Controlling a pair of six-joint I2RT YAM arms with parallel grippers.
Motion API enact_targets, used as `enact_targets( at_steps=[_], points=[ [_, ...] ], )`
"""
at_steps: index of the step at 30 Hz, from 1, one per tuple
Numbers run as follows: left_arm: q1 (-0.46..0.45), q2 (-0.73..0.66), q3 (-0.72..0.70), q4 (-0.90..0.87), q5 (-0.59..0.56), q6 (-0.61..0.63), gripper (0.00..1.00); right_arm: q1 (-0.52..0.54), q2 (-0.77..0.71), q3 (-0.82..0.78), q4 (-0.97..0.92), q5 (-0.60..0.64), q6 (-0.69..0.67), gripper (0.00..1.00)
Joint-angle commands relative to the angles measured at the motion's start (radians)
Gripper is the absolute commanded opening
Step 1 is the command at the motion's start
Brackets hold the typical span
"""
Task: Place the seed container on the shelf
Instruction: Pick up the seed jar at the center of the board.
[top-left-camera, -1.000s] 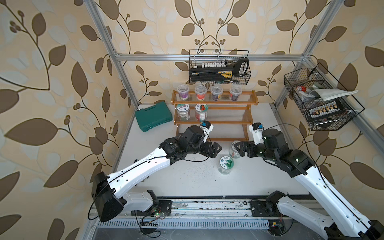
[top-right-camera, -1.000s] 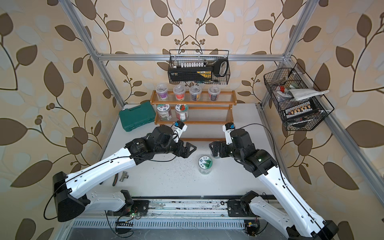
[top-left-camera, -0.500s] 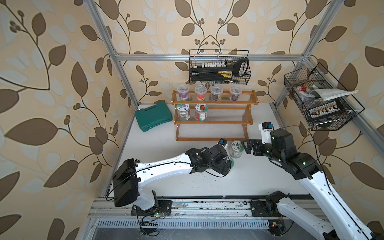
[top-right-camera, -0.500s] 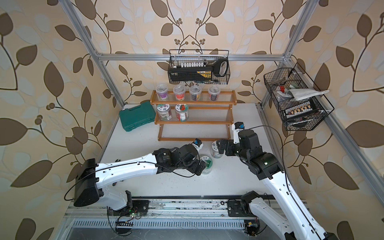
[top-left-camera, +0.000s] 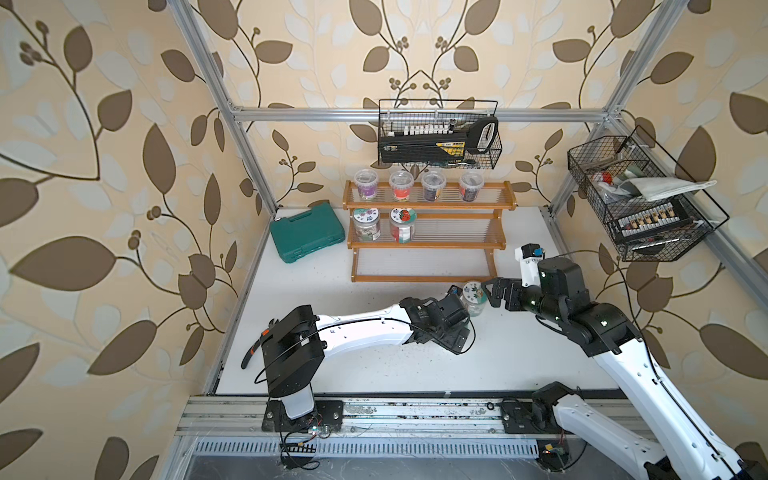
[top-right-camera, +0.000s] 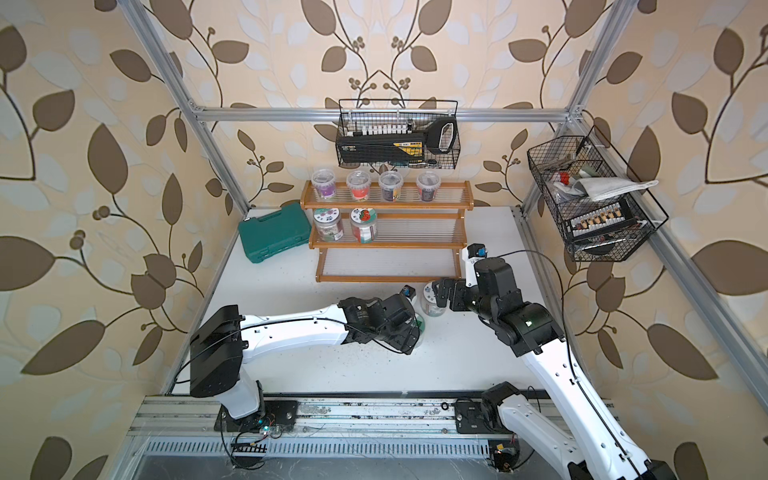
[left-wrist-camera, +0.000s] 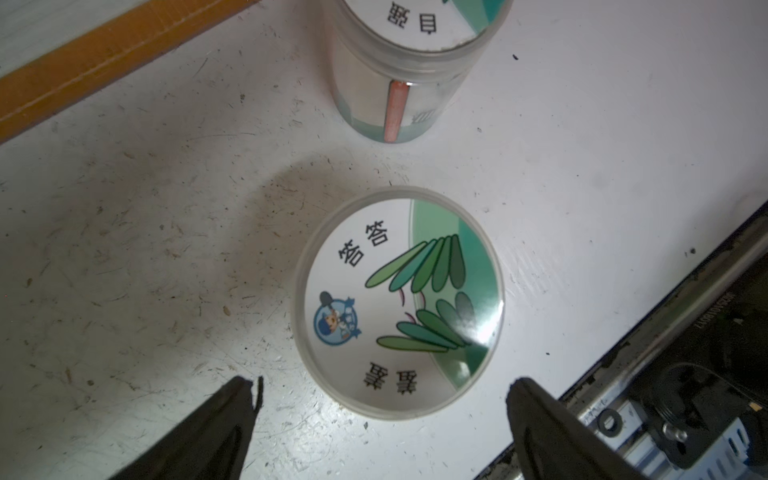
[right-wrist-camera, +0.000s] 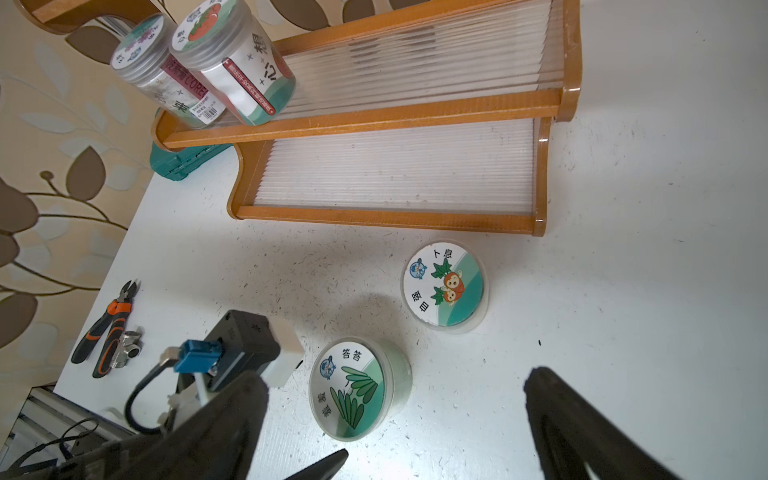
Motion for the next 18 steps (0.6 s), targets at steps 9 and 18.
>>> enact_targets(
  at_steps=[9,18],
  points=[
    [-0.031,0.108,0.122,-0.003,-0.008,0.039,0.98,-0.013,-0.009,-0.041,0.028,-0.021,-0.001,0.99],
    [-0.031,0.175,0.190,-0.066,-0.140,0.007,0.98,-0.023,-0.036,-0.044,0.018,-0.007,-0.013,0.99]
  ],
)
